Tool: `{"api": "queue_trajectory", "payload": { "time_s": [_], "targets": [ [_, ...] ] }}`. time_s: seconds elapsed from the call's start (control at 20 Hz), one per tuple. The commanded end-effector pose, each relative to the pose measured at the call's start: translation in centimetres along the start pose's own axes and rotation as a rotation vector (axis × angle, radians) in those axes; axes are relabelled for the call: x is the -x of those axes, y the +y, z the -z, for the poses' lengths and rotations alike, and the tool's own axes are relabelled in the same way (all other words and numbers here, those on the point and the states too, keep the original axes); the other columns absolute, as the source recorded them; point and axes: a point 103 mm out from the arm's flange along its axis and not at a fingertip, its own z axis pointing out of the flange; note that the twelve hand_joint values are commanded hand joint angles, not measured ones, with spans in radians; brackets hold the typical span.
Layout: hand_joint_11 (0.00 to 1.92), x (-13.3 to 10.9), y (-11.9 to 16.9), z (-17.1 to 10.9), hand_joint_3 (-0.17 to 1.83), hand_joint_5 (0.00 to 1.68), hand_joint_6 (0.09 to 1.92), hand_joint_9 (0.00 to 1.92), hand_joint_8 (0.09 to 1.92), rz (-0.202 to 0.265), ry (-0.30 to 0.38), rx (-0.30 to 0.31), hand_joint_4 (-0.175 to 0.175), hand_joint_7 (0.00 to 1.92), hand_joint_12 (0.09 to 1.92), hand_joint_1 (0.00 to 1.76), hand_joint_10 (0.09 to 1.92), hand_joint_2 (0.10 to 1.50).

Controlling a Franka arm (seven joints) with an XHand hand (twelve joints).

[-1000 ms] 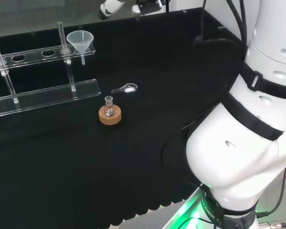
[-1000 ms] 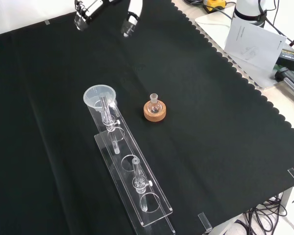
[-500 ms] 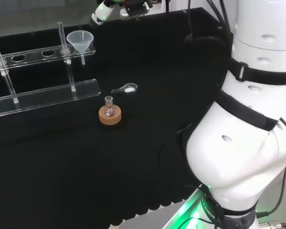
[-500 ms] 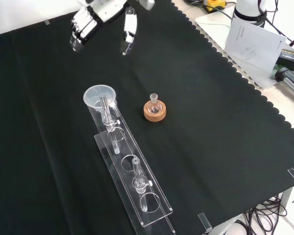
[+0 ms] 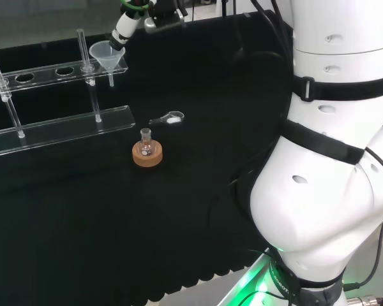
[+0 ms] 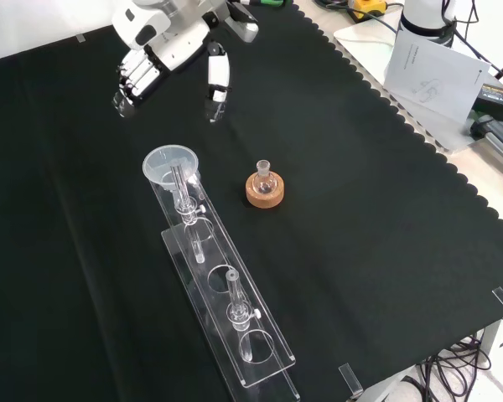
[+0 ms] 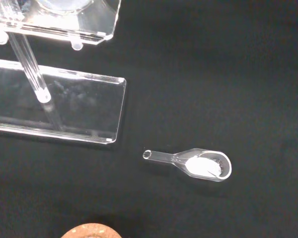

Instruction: Pick up the funnel from the transparent funnel stand.

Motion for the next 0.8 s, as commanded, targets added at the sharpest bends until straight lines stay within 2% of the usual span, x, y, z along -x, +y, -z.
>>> {"api": "queue_trajectory", "payload": {
  "time_s": [0.05, 0.25, 0.45, 0.65, 0.7, 0.8],
  "targets": [
    [0.14, -1.1, 0.5, -0.5, 0.28, 0.06, 0.09, 0.00, 0.11, -0.007, -0.009, -0.032, -0.028, 0.00, 1.56, 0.56, 0.84, 0.74],
    [0.14, -2.3, 1.1, -0.7, 0.28, 0.03, 0.09, 0.00, 0.10, 0.026, -0.055, -0.047, -0.027, 0.00, 1.56, 0.56, 0.83, 0.73],
    [0.14, -3.2, 1.6, -0.6, 0.28, 0.02, 0.09, 0.00, 0.10, 0.046, -0.052, -0.033, -0.028, 0.00, 1.56, 0.57, 0.82, 0.73],
    [0.15, -3.7, 2.1, -0.7, 0.28, 0.02, 0.09, 0.00, 0.11, 0.044, -0.049, -0.034, -0.029, 0.00, 1.56, 0.58, 0.83, 0.72],
    [0.15, -3.9, 2.2, -0.7, 0.28, 0.02, 0.09, 0.00, 0.13, 0.014, -0.069, -0.036, -0.028, 0.00, 1.56, 0.58, 0.83, 0.72],
    [0.15, -4.1, 2.6, -0.8, 0.29, 0.03, 0.09, 0.00, 0.15, 0.003, -0.070, -0.041, -0.027, 0.00, 1.56, 0.59, 0.84, 0.72]
  ]
}}
